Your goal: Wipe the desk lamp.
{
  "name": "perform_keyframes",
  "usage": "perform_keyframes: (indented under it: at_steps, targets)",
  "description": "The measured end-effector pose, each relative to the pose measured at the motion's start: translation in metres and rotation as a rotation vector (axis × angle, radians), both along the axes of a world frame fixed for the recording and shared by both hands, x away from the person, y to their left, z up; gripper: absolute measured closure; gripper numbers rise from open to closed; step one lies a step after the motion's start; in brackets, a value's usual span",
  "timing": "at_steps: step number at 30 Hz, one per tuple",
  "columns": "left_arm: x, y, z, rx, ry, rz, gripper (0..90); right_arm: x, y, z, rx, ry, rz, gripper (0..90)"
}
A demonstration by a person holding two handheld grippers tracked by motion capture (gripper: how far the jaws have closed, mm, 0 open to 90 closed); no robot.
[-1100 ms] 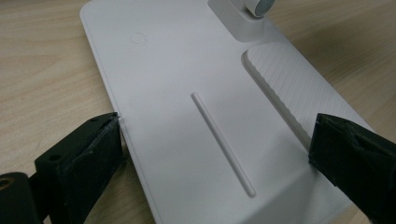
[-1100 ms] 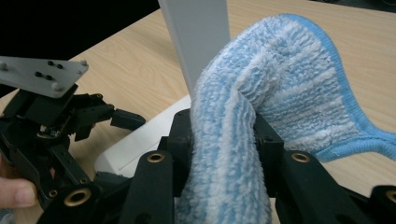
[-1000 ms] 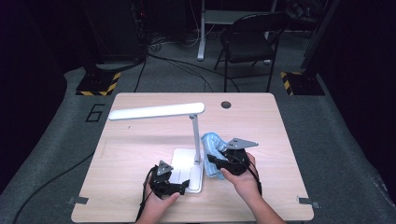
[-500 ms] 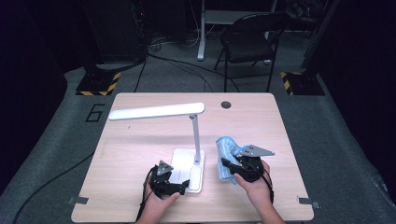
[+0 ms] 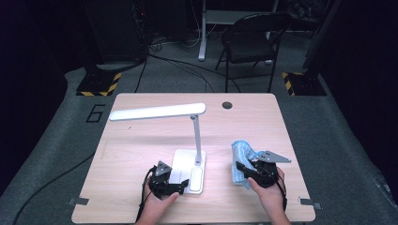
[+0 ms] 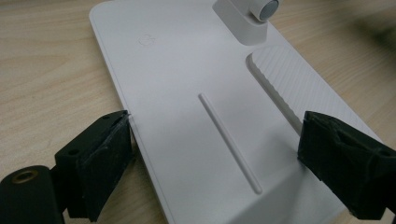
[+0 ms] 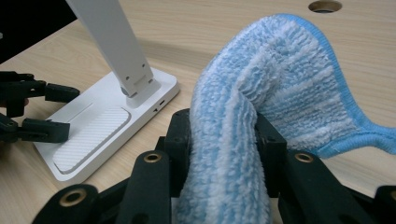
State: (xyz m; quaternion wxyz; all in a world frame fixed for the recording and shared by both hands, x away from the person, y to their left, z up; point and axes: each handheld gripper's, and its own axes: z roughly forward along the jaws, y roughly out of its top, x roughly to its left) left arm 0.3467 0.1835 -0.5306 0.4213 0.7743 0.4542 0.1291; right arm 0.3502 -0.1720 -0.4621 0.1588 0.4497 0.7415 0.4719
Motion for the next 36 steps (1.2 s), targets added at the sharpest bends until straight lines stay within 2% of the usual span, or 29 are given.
perform_keyframes:
  at_steps: [2,3,4,5,7,17,23,28,32,36]
  targets:
    - [0.000,0.000,0.000,0.000,0.000,0.000,9.7,-0.001,-0.005,-0.001,-0.002,0.002,-0.012,64.6]
    - [0.000,-0.002,-0.001,-0.020,-0.002,0.017,9.6,-0.002,-0.007,-0.001,-0.003,0.002,-0.018,64.5]
    - [0.000,0.000,0.000,0.001,0.002,-0.001,9.7,-0.003,-0.009,-0.001,-0.004,0.005,-0.024,64.4]
    - [0.000,-0.002,-0.001,-0.020,-0.002,0.017,9.6,-0.003,-0.011,-0.002,-0.015,0.002,-0.030,64.3]
    - [-0.001,-0.002,-0.001,-0.022,0.000,0.021,9.5,-0.005,-0.015,-0.003,-0.021,-0.002,-0.038,64.1]
    - [0.000,-0.004,0.000,-0.006,0.004,0.018,6.7,-0.007,-0.028,-0.005,0.001,0.003,-0.083,63.4]
    - [0.001,-0.008,0.000,0.010,0.008,0.001,1.4,-0.007,-0.030,-0.005,0.000,0.007,-0.086,62.9]
    - [0.001,-0.009,0.000,0.015,0.011,-0.003,0.4,-0.007,-0.033,-0.004,0.005,0.008,-0.092,62.6]
    - [0.001,-0.009,0.000,0.014,0.013,-0.002,0.4,-0.006,-0.035,-0.004,-0.004,0.011,-0.095,62.3]
    - [0.001,-0.009,0.000,0.017,0.009,-0.004,0.5,-0.006,-0.040,-0.008,-0.033,0.019,-0.112,61.5]
